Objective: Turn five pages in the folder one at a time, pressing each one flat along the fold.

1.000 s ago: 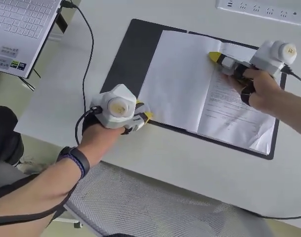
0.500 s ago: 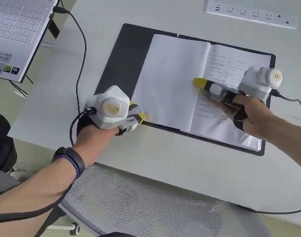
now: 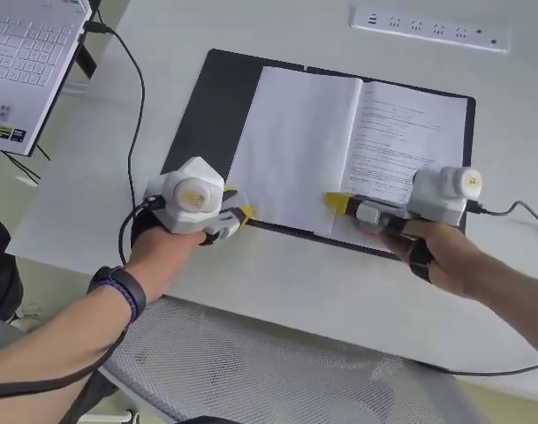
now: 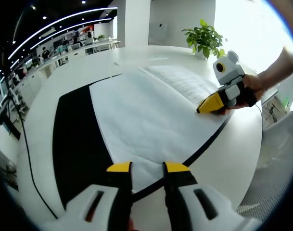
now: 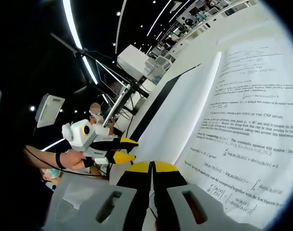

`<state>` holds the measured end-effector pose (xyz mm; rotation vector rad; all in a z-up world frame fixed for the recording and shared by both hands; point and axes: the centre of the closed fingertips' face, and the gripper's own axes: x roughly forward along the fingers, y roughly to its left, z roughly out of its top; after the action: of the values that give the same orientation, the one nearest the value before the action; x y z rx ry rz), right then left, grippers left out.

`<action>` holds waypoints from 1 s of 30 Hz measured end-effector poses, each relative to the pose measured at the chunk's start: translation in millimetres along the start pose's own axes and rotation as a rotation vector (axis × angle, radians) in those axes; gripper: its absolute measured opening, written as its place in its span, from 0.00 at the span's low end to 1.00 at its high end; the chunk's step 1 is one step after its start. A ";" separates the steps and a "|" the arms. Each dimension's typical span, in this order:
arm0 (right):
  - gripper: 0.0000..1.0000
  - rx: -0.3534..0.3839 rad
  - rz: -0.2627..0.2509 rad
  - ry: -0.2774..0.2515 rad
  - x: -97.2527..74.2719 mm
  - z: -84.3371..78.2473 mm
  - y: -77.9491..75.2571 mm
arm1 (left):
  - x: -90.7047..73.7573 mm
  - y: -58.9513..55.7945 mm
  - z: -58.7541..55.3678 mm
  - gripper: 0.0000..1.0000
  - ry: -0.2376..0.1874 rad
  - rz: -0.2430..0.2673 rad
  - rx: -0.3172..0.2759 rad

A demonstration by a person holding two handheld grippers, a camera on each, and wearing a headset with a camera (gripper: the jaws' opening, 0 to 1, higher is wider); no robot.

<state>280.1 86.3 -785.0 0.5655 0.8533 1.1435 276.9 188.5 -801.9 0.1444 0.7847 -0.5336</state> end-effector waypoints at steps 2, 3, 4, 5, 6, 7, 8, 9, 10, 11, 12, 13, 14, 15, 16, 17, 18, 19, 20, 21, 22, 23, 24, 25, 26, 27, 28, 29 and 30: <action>0.00 -0.002 0.010 0.016 -1.4 -8.3 5.2 | -0.3 -0.1 0.2 0.24 0.000 0.000 0.001; 0.00 -0.003 0.011 0.019 -1.9 -10.6 6.7 | -0.3 -0.1 0.2 0.24 0.000 0.000 0.000; 0.00 -0.001 0.012 0.021 -2.9 -12.4 7.5 | -0.4 -0.2 0.2 0.24 -0.001 0.001 -0.001; 0.00 0.000 0.012 0.023 -3.4 -13.7 8.3 | -0.5 -0.2 0.2 0.24 -0.001 0.001 0.000; 0.00 0.002 0.012 0.025 -4.2 -15.6 9.2 | -0.6 -0.4 0.2 0.24 -0.001 0.002 0.000; 0.00 0.003 0.012 0.027 -4.4 -16.9 10.3 | -0.6 -0.3 0.2 0.24 -0.002 0.002 0.000; 0.00 0.001 0.014 0.036 -4.6 -19.8 12.2 | -0.7 -0.3 0.2 0.24 -0.003 0.003 -0.001; 0.00 -0.006 0.014 0.046 -4.6 -22.5 13.6 | -0.7 -0.2 0.2 0.24 -0.004 0.002 -0.002; 0.00 -0.011 0.014 0.051 -4.9 -24.5 14.5 | -0.8 -0.2 0.2 0.24 -0.005 0.002 -0.003; 0.00 -0.014 0.012 0.053 -5.3 -25.6 14.7 | -0.9 -0.2 0.2 0.24 -0.005 0.002 -0.005; 0.00 -0.007 0.008 0.048 -6.2 -25.7 13.4 | -1.0 -0.5 0.2 0.24 -0.005 0.000 -0.005; 0.00 0.004 0.003 0.039 -6.2 -24.5 12.7 | -1.1 -0.6 0.3 0.24 -0.005 0.000 -0.006; 0.00 0.006 0.001 0.037 -6.3 -24.6 12.4 | -1.3 -0.7 0.3 0.24 -0.006 0.001 -0.006; 0.00 0.005 -0.002 0.037 -6.2 -24.6 12.3 | -1.3 -0.7 0.3 0.24 -0.007 0.001 -0.006; 0.00 0.004 -0.005 0.040 -6.1 -24.6 12.1 | -1.4 -0.7 0.3 0.24 -0.006 0.001 -0.006; 0.00 0.003 -0.007 0.042 -6.0 -24.4 12.1 | -0.7 -0.3 0.0 0.24 -0.006 0.000 -0.006; 0.00 0.003 -0.011 0.044 -6.1 -24.6 12.3 | -0.3 0.0 -0.2 0.24 -0.005 -0.001 -0.006; 0.00 0.002 -0.014 0.045 -6.1 -24.7 12.3 | 0.5 0.5 -0.6 0.24 -0.003 -0.002 -0.006; 0.00 0.002 -0.016 0.046 -6.2 -24.9 12.2 | 0.9 0.8 -0.8 0.24 -0.002 -0.002 -0.005; 0.00 0.005 -0.021 0.045 -6.3 -24.9 11.9 | 1.8 1.3 -1.3 0.24 0.000 -0.001 -0.004; 0.00 0.007 -0.024 0.043 -6.6 -25.1 11.8 | 2.2 1.6 -1.5 0.24 0.001 -0.001 -0.003; 0.00 0.013 -0.028 0.039 -6.7 -24.8 11.6 | 2.8 1.8 -1.8 0.24 0.002 -0.001 -0.004; 0.00 0.017 -0.031 0.036 -7.2 -24.8 8.3 | 3.0 2.0 -1.9 0.24 0.003 -0.001 -0.006; 0.00 0.019 -0.033 0.034 -7.6 -24.6 6.8 | 3.2 2.0 -2.0 0.24 0.005 -0.001 -0.006; 0.00 0.024 -0.037 0.031 -7.8 -24.4 5.7 | 3.5 2.1 -2.0 0.24 0.008 -0.002 -0.006; 0.00 0.026 -0.039 0.029 -8.1 -24.0 5.5 | 3.6 2.1 -1.8 0.24 0.012 -0.004 -0.011; 0.00 0.029 -0.041 0.026 -8.8 -23.8 5.3 | 3.6 1.7 -1.5 0.25 0.017 -0.011 -0.022; 0.00 0.029 -0.043 0.025 -9.5 -23.3 5.3 | 3.7 1.6 -1.2 0.25 0.019 -0.013 -0.025; 0.00 0.024 -0.047 0.026 -10.7 -23.4 4.4 | 3.2 1.2 -0.4 0.25 0.020 -0.013 -0.028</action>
<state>256.7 76.9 -791.9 0.5483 0.8997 1.1009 279.1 188.4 -804.6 0.1189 0.8132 -0.5337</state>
